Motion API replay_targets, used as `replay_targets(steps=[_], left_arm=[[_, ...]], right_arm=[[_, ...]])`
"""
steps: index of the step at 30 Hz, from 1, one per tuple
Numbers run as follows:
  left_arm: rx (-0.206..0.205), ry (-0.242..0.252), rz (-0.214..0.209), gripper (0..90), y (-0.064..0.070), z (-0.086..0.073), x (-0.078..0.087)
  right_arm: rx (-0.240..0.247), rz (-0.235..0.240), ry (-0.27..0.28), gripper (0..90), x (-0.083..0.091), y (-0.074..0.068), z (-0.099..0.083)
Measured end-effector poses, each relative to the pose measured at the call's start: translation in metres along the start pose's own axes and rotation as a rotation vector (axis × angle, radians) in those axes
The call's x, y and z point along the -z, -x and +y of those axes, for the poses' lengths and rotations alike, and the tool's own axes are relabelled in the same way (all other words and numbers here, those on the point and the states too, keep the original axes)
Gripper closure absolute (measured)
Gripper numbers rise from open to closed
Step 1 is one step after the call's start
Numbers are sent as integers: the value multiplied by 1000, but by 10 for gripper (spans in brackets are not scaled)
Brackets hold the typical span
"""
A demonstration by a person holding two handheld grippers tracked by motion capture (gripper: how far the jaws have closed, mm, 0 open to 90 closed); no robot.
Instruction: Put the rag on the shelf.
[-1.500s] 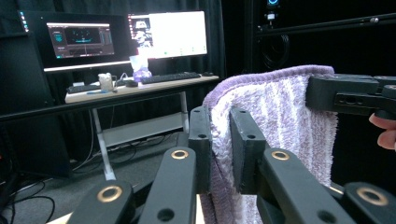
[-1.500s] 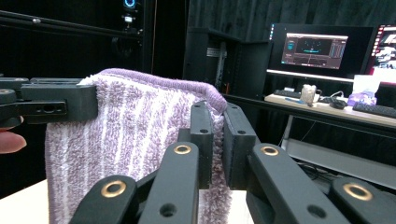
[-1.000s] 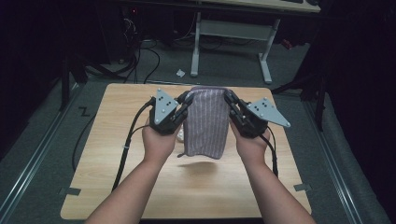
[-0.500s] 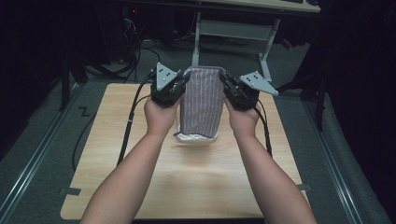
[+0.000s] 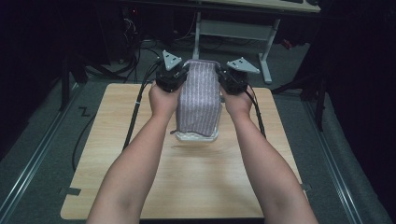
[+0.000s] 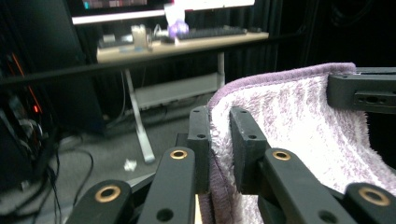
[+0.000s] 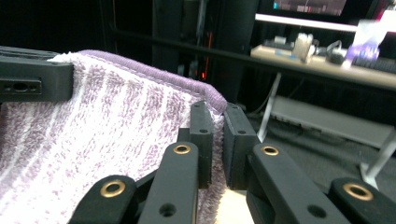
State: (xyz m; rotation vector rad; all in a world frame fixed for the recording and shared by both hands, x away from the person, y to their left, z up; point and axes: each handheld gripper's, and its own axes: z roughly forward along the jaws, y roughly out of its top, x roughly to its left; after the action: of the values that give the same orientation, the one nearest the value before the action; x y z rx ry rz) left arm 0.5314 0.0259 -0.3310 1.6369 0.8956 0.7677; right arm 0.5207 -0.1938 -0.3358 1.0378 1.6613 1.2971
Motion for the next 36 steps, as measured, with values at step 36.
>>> replay_targets(steps=[36], left_arm=[[47, -37, -87, 418, 18, -33, 73]], right_arm=[[-17, 38, -48, 631, 76, -12, -30]])
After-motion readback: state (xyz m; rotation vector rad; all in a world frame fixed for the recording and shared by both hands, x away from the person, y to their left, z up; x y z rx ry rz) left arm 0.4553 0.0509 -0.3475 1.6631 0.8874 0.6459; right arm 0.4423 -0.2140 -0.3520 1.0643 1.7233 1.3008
